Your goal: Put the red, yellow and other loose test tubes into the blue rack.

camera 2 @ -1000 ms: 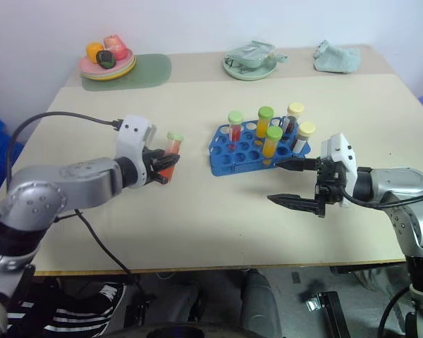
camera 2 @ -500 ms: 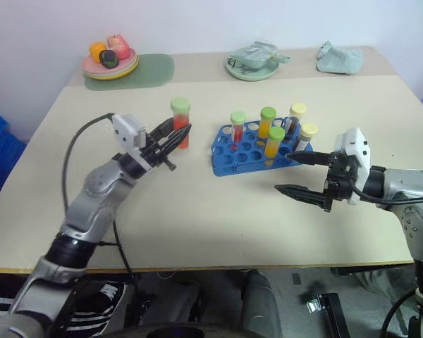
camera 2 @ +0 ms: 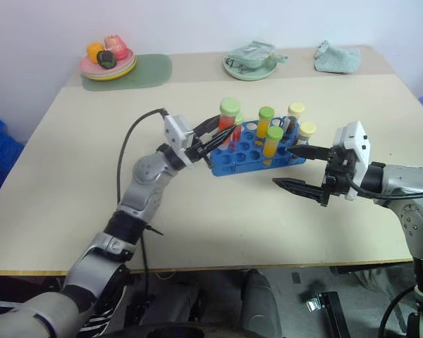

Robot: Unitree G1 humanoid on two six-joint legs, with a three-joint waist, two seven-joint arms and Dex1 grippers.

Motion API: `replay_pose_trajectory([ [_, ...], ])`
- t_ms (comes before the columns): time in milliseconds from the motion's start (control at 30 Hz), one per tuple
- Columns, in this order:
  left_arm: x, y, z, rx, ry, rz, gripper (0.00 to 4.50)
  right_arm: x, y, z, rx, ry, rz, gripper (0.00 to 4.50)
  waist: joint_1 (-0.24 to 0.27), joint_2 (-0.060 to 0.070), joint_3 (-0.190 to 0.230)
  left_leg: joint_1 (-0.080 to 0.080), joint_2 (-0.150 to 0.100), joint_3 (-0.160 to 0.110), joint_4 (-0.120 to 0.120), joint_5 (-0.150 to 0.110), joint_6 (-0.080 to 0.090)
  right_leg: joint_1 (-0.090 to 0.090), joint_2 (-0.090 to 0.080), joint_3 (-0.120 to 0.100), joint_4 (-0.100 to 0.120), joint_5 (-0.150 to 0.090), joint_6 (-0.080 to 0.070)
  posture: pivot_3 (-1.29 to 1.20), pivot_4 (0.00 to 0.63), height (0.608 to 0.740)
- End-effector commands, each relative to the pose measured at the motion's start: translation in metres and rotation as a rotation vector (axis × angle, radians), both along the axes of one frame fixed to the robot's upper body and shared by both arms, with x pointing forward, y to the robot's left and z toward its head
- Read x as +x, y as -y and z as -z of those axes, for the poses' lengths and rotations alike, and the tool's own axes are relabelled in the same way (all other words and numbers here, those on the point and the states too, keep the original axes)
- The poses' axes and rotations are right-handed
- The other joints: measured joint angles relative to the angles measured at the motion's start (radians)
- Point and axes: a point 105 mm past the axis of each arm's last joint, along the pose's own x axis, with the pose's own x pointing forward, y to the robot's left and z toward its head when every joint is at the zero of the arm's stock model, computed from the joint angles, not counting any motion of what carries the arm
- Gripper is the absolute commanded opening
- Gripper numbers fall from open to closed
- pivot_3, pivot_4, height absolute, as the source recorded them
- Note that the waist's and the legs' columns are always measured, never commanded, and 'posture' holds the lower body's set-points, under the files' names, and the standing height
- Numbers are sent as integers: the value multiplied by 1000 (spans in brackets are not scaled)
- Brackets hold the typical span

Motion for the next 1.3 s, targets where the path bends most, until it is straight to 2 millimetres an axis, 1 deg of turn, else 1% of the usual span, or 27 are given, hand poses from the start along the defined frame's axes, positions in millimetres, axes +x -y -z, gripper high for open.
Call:
replay_pose_trajectory([
  [33,-3,7,-4,2,74,15,793,-5,-5,-11,12,44,-16,4500,0,0,0,0,0,0,0,0,0,0,0,0,0,0,0,0,150,740],
  [300,-1,18,7,24,93,21,793,-10,-3,-12,9,38,3,4500,1,0,0,0,0,0,0,0,0,0,0,0,0,0,0,0,150,740],
  [433,-3,28,9,32,107,35,793,-13,-2,-12,4,33,12,4500,3,0,0,0,0,0,0,0,0,0,0,0,-1,1,1,0,150,740],
  [733,-2,41,13,46,107,49,793,-18,-1,-12,-1,22,22,4500,2,-1,0,0,0,0,0,0,1,0,0,0,-1,1,1,0,150,740],
  [967,-1,42,23,67,78,44,793,-21,1,-12,-6,18,34,4500,1,-1,0,0,0,0,0,0,1,0,0,0,-1,1,1,0,150,740],
  [1100,-2,42,35,102,58,44,793,-21,1,-13,-7,21,35,4500,1,-1,0,0,0,0,0,0,1,0,0,0,-1,1,1,0,150,740],
  [1300,-2,39,39,78,19,44,793,-20,0,-15,-8,24,32,4500,1,-1,0,0,0,0,0,0,1,1,0,0,-1,1,1,0,150,740],
])
